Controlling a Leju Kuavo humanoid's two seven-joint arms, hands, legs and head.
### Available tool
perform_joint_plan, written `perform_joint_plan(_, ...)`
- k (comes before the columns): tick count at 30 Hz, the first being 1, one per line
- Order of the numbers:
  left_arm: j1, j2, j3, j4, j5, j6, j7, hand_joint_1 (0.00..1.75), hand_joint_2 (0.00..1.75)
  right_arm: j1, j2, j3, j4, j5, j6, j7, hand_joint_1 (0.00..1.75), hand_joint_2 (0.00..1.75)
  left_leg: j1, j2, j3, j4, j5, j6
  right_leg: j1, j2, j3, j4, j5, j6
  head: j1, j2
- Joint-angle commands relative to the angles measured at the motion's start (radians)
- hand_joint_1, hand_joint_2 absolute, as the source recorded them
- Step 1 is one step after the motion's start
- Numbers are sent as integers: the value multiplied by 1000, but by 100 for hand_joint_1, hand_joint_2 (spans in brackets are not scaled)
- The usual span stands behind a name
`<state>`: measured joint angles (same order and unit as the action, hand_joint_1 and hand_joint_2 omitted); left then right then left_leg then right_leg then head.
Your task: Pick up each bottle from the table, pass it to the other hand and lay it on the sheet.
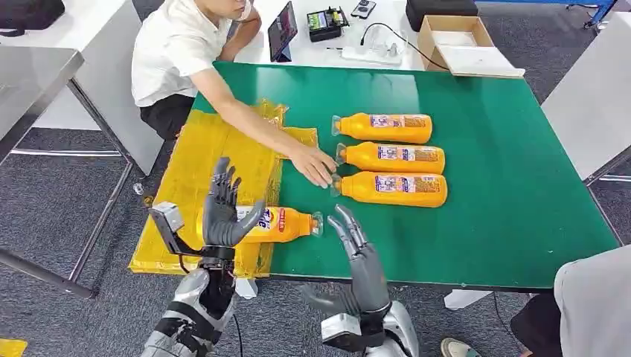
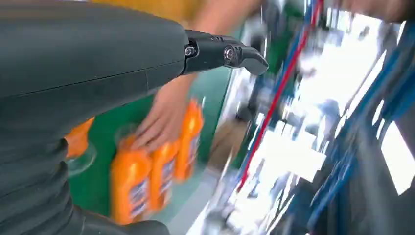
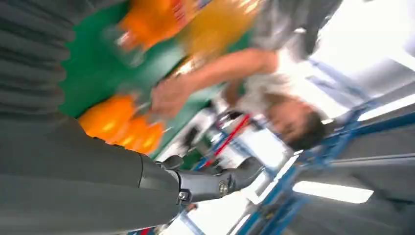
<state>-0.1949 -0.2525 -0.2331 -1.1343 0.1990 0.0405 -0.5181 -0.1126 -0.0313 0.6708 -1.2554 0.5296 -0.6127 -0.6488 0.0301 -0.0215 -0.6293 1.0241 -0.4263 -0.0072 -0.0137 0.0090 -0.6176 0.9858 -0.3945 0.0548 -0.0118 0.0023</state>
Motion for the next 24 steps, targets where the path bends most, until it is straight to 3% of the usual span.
perform_joint_plan(1, 248, 114, -133, -324, -182, 255, -77, 0, 175, -5, -91, -432, 151, 148, -38, 61, 0, 175, -3, 3, 7, -3, -2, 4, -1, 0, 6, -3, -1, -1, 0, 0)
perform_joint_plan(5, 283, 155, -215, -302, -329, 334, -76, 0, 175, -3, -82, -495, 160, 191, 1, 57, 0, 175, -3, 4, 6, -3, -3, 3, -2, 2, 5, -2, -2, -1, -1, 0)
perform_joint_plan(11, 260, 153, -235, -271, -349, 346, -62, 0, 175, -27, -73, -485, 206, 210, 22, 77, 0, 175, -2, 4, 5, -2, -3, 3, -1, 2, 3, -2, -1, -1, 0, 0)
perform_joint_plan(16, 240, 154, -288, -257, -385, 332, -54, 0, 175, -161, -67, -431, 403, 227, 146, 160, 0, 175, -3, 5, 6, -2, -3, 4, -1, 2, 4, -2, -1, -2, -1, 0)
perform_joint_plan(24, 236, 154, -288, -254, -386, 332, -53, 0, 175, -177, -64, -427, 424, 231, 145, 166, 0, 175, -2, 4, 5, -2, -2, 4, -1, 1, 3, -2, -1, -1, 0, 0)
